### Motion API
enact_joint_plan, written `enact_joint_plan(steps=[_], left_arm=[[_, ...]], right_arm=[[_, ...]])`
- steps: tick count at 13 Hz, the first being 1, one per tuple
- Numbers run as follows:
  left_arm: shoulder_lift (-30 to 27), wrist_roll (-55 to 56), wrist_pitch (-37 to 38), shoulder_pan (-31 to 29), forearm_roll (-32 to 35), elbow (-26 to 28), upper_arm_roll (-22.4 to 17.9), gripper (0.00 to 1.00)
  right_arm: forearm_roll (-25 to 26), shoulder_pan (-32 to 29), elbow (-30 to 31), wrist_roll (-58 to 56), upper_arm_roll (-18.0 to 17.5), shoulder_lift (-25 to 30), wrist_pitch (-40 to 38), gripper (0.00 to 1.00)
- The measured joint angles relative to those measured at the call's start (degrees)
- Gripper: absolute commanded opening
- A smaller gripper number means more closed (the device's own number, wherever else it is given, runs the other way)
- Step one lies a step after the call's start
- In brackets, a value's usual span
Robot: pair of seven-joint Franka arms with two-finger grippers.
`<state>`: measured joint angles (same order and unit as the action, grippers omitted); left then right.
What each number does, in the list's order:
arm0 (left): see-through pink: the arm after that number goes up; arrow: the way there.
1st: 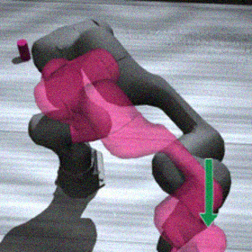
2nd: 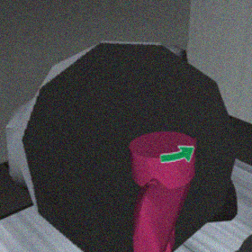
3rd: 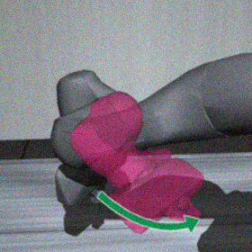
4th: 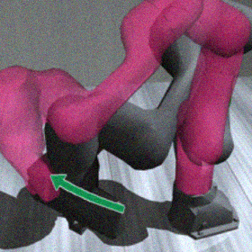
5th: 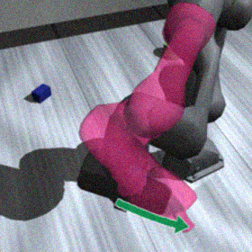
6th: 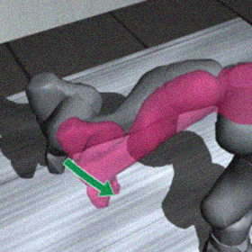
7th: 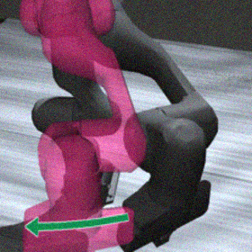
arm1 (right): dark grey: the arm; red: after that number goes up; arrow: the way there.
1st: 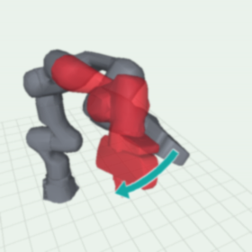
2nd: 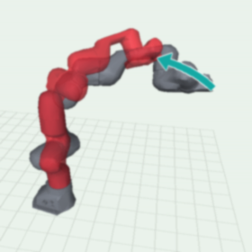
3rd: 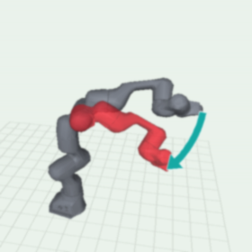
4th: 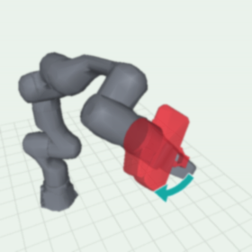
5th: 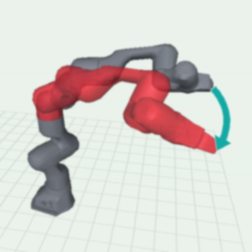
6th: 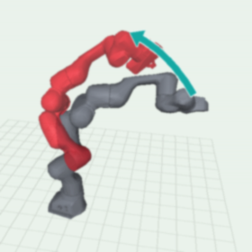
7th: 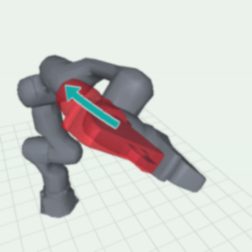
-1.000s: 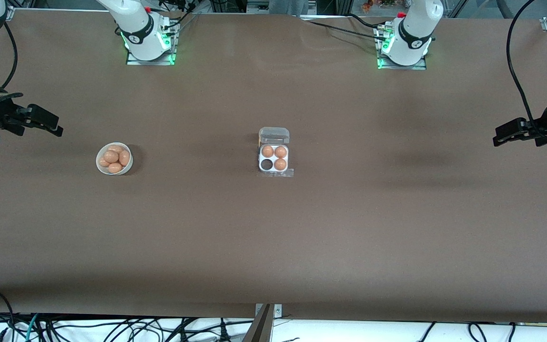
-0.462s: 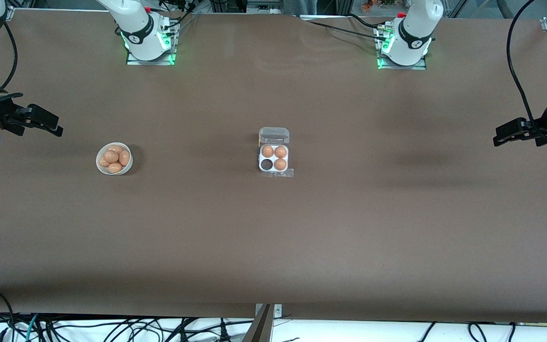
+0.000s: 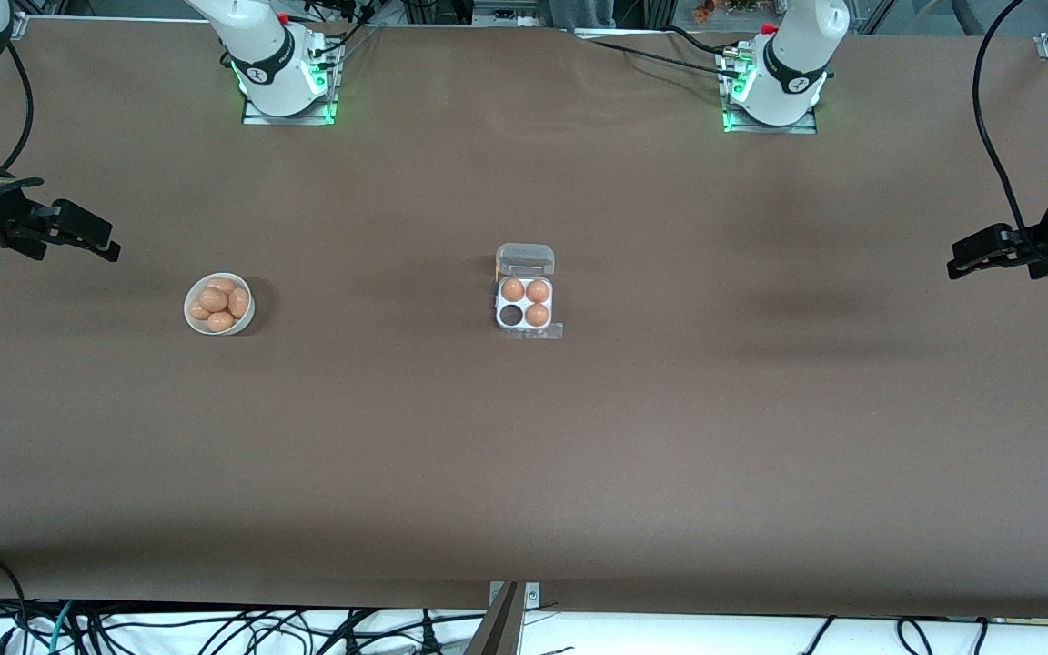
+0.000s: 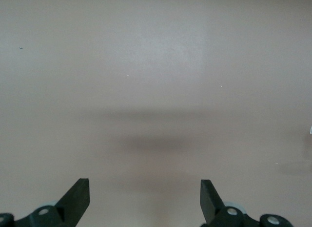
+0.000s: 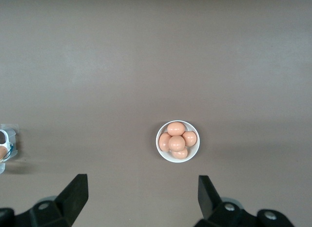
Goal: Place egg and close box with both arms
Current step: 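Reach the right gripper to the egg bowl and grasp one egg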
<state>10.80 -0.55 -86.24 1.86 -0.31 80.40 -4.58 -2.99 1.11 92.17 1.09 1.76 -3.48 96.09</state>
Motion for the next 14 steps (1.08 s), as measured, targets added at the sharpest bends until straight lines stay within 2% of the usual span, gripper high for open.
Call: enact_joint_plan(steps=[4, 7, 10, 14], left_arm=[[-0.01, 0.0, 0.02, -0.01, 0.0, -0.01, 0.0, 1.0], [-0.02, 0.0, 0.06, -0.02, 0.0, -0.04, -0.01, 1.0], [-0.04, 0.0, 0.11, -0.05, 0.0, -0.04, -0.02, 1.0], [-0.04, 0.0, 0.2, -0.05, 0.0, -0.05, -0.02, 1.0]], right_arm=[[1.37, 0.0, 0.47, 0.0, -0.01, -1.84, 0.45, 1.0], [4.77, -0.07, 3.18, 0.14, 0.01, -6.97, 2.92, 1.0], [5.1, -0.31, 12.08, 0.2, 0.81, -10.32, 15.67, 1.0], [5.11, -0.4, 27.44, 0.2, 1.35, -10.31, 33.13, 1.0]])
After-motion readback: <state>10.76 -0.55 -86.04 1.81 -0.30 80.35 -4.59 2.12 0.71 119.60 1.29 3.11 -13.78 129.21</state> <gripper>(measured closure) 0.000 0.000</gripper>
